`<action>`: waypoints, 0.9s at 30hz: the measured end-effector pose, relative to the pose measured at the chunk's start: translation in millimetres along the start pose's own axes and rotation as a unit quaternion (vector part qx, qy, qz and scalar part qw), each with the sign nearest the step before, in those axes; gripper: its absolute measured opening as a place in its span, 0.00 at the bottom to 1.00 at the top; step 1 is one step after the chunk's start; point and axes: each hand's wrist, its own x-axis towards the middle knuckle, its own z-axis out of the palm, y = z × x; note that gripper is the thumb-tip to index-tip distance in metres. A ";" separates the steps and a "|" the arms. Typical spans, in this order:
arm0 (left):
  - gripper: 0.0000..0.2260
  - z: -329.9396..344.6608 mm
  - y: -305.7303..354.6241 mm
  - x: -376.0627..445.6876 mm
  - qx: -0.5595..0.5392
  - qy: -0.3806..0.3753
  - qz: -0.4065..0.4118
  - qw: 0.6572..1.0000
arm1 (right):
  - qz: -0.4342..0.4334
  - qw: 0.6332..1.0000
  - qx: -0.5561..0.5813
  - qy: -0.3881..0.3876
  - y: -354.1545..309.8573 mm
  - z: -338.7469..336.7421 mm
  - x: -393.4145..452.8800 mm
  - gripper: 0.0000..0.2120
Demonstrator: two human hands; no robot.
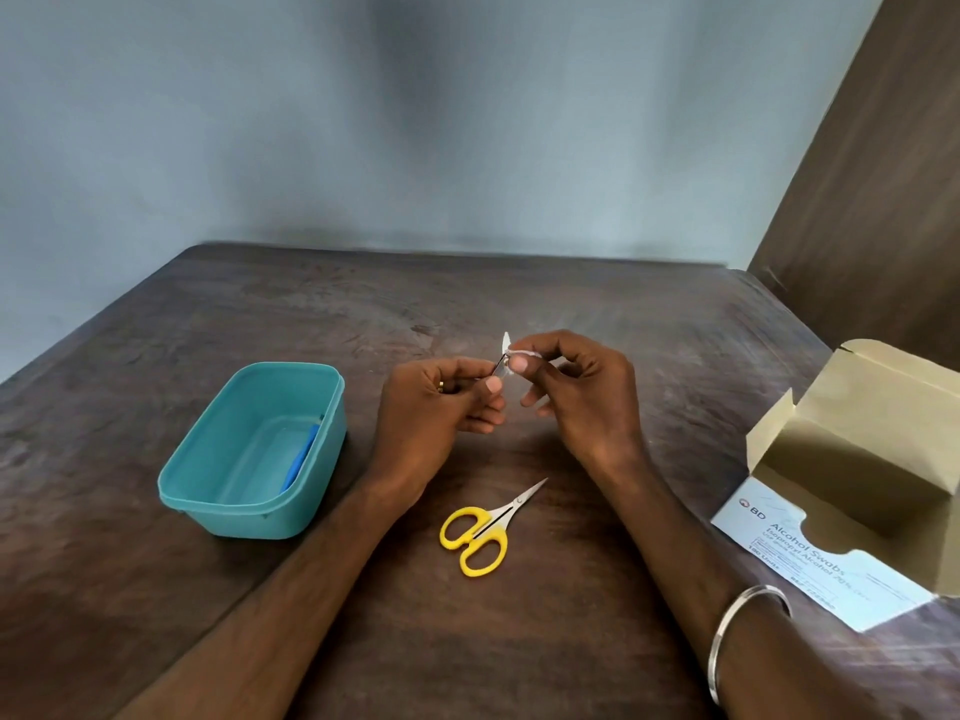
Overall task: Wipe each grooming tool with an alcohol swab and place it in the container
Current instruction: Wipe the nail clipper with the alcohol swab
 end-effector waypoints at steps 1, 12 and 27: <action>0.07 0.2 -0.6 1.1 0.000 0.006 -0.002 1.000 | 0.005 1.000 0.020 0.013 -0.3 -0.3 0.2 0.05; 0.06 1.0 3.1 0.1 -0.021 -0.003 -0.013 1.000 | 0.094 0.989 0.089 -0.066 -0.6 -0.1 -3.3 0.04; 0.10 -0.7 -0.4 -0.2 -0.027 -0.038 0.010 0.999 | 0.117 0.986 0.082 -0.091 0.7 -1.3 -2.8 0.01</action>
